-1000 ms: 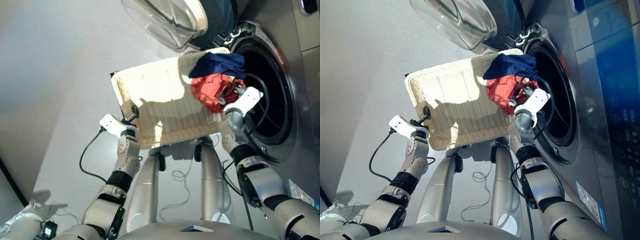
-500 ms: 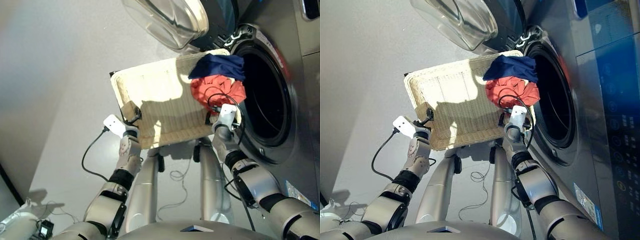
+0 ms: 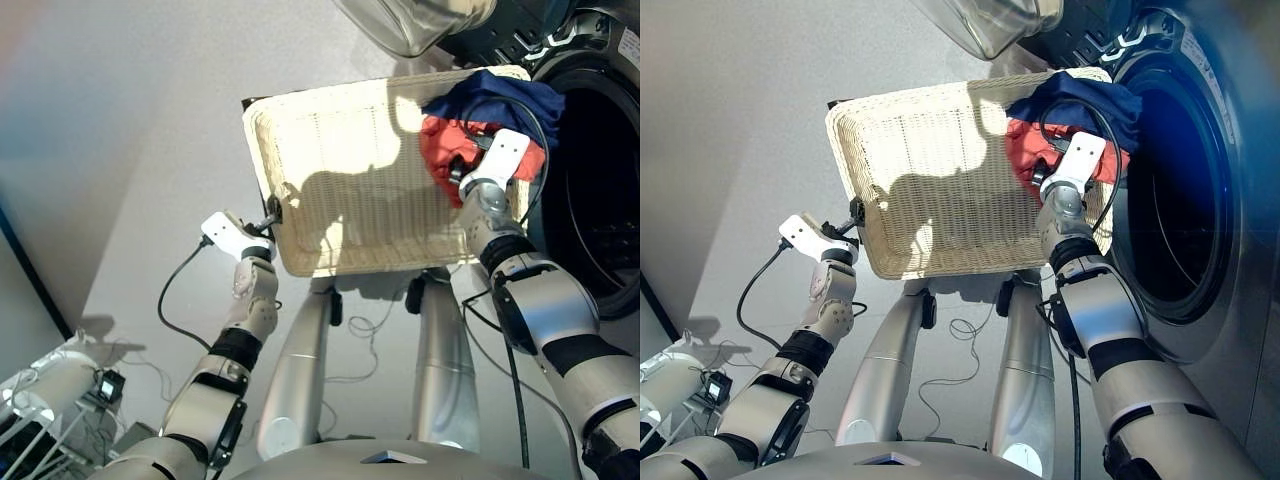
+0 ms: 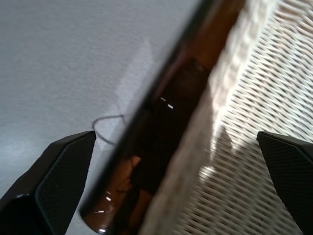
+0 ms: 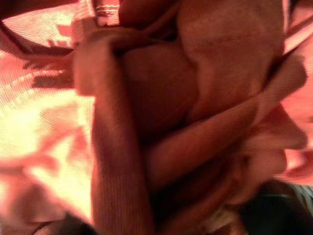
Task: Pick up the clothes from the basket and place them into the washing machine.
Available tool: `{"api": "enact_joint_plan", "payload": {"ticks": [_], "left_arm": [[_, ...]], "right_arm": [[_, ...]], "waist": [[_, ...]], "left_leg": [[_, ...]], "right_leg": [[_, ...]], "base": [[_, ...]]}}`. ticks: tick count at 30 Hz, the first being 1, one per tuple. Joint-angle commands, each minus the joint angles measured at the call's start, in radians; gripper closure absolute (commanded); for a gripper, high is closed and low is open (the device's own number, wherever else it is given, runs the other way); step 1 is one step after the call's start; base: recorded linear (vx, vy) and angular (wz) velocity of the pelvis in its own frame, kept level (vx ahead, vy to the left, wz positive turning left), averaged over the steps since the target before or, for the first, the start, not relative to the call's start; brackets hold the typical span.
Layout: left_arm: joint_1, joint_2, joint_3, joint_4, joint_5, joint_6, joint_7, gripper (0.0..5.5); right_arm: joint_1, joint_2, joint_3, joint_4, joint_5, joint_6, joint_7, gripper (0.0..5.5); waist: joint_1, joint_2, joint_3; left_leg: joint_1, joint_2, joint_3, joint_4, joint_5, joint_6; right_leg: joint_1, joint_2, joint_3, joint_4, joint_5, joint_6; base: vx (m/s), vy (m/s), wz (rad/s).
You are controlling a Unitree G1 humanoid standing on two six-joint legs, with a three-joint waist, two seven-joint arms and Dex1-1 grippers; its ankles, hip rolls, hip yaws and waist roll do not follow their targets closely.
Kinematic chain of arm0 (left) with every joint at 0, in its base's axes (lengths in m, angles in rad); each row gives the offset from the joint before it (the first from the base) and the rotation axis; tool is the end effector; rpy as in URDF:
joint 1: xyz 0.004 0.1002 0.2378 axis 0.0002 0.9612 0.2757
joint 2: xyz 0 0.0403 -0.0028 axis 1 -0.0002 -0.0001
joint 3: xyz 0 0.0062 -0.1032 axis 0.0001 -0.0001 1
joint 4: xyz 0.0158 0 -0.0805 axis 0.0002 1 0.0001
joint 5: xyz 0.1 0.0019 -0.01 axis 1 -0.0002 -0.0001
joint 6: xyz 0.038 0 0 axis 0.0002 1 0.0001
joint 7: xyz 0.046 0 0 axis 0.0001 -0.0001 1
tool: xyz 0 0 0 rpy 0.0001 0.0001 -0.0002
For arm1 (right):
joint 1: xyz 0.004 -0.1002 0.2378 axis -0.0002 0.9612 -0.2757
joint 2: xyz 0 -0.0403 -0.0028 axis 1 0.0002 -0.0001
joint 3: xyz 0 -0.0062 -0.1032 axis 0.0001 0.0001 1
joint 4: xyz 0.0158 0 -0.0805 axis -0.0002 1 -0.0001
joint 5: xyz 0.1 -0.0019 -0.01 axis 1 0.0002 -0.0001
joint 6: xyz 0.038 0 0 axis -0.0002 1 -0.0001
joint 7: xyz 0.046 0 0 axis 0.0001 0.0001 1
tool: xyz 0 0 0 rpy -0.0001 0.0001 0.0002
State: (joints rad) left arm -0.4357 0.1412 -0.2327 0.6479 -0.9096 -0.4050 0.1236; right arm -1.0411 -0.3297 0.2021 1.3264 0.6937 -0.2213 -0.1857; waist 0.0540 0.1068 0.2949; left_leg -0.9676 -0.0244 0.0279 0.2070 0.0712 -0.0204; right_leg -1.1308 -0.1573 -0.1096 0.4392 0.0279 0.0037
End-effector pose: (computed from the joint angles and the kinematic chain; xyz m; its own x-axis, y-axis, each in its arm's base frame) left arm 0.2756 0.1404 0.0359 0.9913 0.1316 -0.0079 -0.1106 0.7977 -0.5928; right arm 0.3570 -0.1952 0.1204 0.9486 -0.3020 -0.0947 0.3144 0.9337 0.1712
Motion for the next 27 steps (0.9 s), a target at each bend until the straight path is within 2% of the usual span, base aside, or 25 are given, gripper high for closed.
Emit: {"api": "enact_joint_plan", "payload": {"ticks": [1,7,8,13,20,27], "left_arm": [[0.017,0.049,0.023,-0.057,0.021,-0.018,-0.017,0.00],[0.013,0.041,0.047,-0.045,0.037,-0.041,0.026,0.00],[0.015,0.040,0.057,-0.048,0.052,-0.048,0.045,0.00],[0.012,0.029,0.085,-0.054,0.075,-0.083,0.065,0.00],[0.040,0.042,0.070,-0.084,0.046,-0.099,0.054,0.00],[0.079,0.070,0.021,-0.099,0.045,-0.096,0.022,0.00]], "right_arm": [[-0.028,0.038,0.029,0.022,-0.001,-0.007,0.020,5.50],[0.059,0.067,0.024,-0.113,-0.143,-0.065,-0.116,5.50],[0.085,0.056,0.030,-0.186,-0.210,-0.086,-0.174,5.50],[0.172,-0.012,-0.046,-0.378,-0.270,-0.136,-0.242,5.50],[0.081,-0.137,-0.189,-0.412,-0.273,-0.194,-0.393,5.50],[-0.056,-0.312,-0.273,-0.322,-0.111,-0.267,-0.460,5.50]], "waist": [[0.009,0.008,0.007],[-0.022,-0.002,0.004],[-0.030,-0.003,0.005],[-0.054,0.006,0.003],[-0.045,0.037,-0.007],[-0.026,0.075,-0.019]], "left_leg": [[0.000,0.005,0.000,0.125,-0.141,0.012],[0.037,0.008,0.005,0.118,-0.146,0.007],[0.039,0.009,0.008,0.121,-0.149,0.007],[0.040,0.009,0.012,0.146,-0.166,0.009],[0.022,0.010,0.026,0.186,-0.187,0.019],[0.000,0.011,0.044,0.208,-0.198,0.024]], "right_leg": [[0.055,0.014,-0.003,0.006,-0.052,0.098],[0.093,0.020,0.001,-0.008,-0.052,0.098],[0.097,0.020,0.003,-0.005,-0.053,0.098],[0.098,0.021,0.010,0.016,-0.062,0.097],[0.072,0.019,0.034,0.036,-0.064,0.099],[0.031,0.013,0.072,0.050,-0.062,0.106]], "base": [[0.000,0.000,0.000],[0.000,0.000,0.000],[0.000,0.000,0.000],[-0.012,0.000,-0.003],[-0.047,0.026,-0.059],[-0.004,0.016,-0.022]]}}
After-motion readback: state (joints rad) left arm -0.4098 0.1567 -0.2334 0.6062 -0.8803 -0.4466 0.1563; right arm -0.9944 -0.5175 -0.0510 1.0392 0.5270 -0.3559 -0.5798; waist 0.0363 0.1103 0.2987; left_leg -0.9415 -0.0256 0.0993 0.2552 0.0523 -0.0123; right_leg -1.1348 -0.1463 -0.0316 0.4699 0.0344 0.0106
